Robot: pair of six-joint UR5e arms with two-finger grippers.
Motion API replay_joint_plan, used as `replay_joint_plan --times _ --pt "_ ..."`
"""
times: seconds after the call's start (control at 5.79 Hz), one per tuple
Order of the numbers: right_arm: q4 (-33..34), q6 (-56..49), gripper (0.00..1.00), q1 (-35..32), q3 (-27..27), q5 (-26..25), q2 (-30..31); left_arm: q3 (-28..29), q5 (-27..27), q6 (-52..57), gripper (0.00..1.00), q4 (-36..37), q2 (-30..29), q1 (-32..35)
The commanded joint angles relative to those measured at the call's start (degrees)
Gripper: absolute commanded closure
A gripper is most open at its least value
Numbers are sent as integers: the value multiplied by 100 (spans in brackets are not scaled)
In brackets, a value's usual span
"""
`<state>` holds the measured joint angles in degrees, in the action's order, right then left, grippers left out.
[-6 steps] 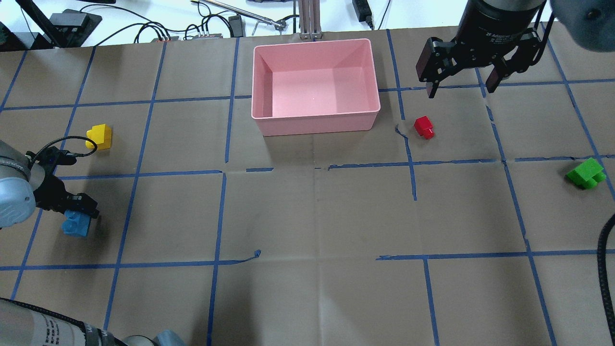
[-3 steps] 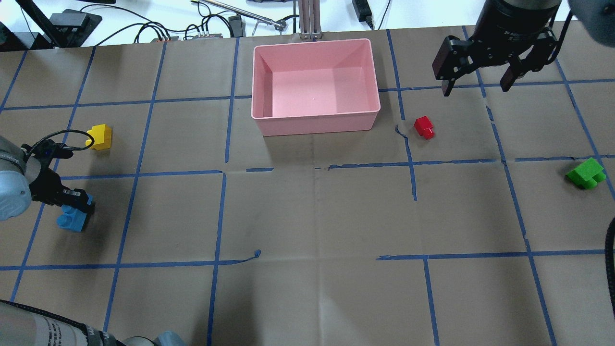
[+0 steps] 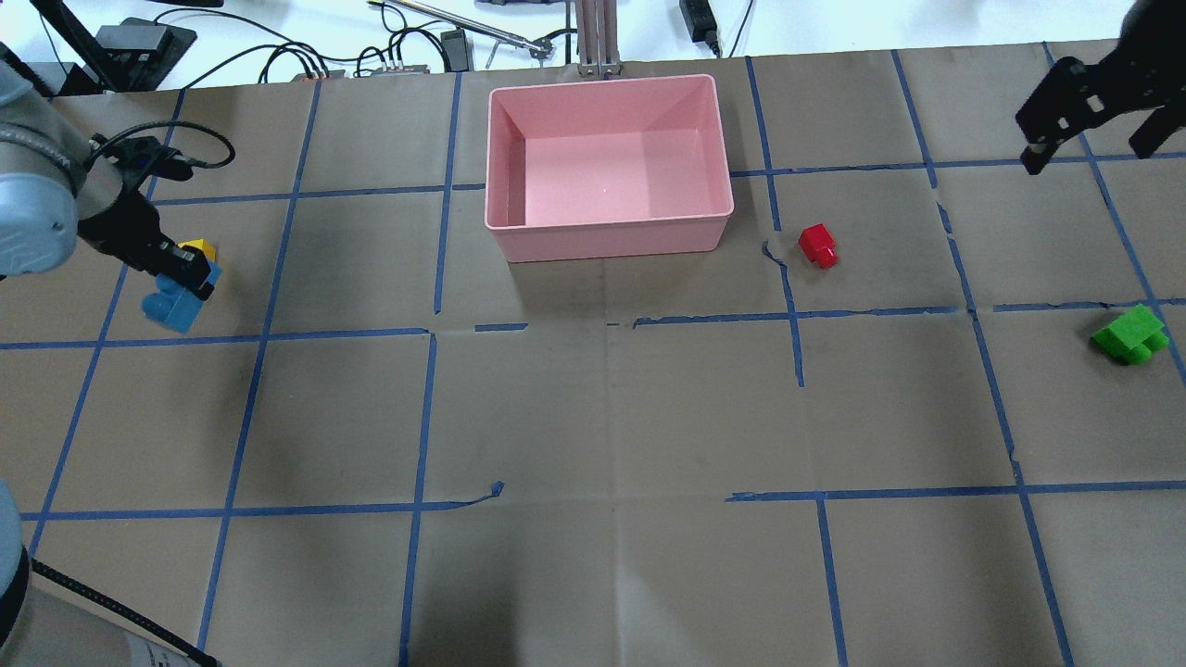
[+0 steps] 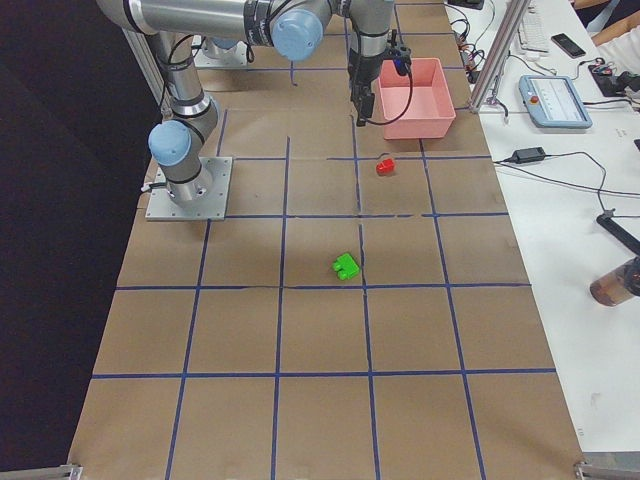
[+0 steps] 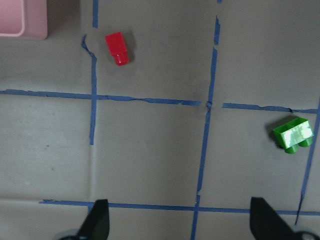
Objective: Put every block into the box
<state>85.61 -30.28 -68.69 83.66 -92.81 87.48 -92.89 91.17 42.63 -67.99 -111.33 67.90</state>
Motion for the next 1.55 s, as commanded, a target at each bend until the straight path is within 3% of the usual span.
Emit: replay_joint_plan --times 0.0,0.35,0.52,0.86,1.04,1.21,1.38 --pt "17 -2138 0 1151 1 -114 -142 1311 5 -1240 100 -320 -588 1307" --pt "698 -3462 0 1795 88 -115 -807 2567 41 -2823 100 -399 -1422 2433" --pt "1233 -3598 0 1989 298 -71 -1185 3261 285 -3378 100 -417 -1922 2935" --pt "2830 -4204 0 2079 1095 -45 -1714 4074 348 -4390 100 -347 -3012 3858" --pt "3090 -4188 0 2079 1387 -10 -1829 4111 444 -4386 86 -338 -3191 3897" --pt "3589 -4197 0 2079 1590 -18 -2100 4112 402 -4334 1 -338 -3193 3880" --pt "3689 -4188 0 2079 1679 -18 -2242 4103 401 -4281 1 -408 -3080 3845"
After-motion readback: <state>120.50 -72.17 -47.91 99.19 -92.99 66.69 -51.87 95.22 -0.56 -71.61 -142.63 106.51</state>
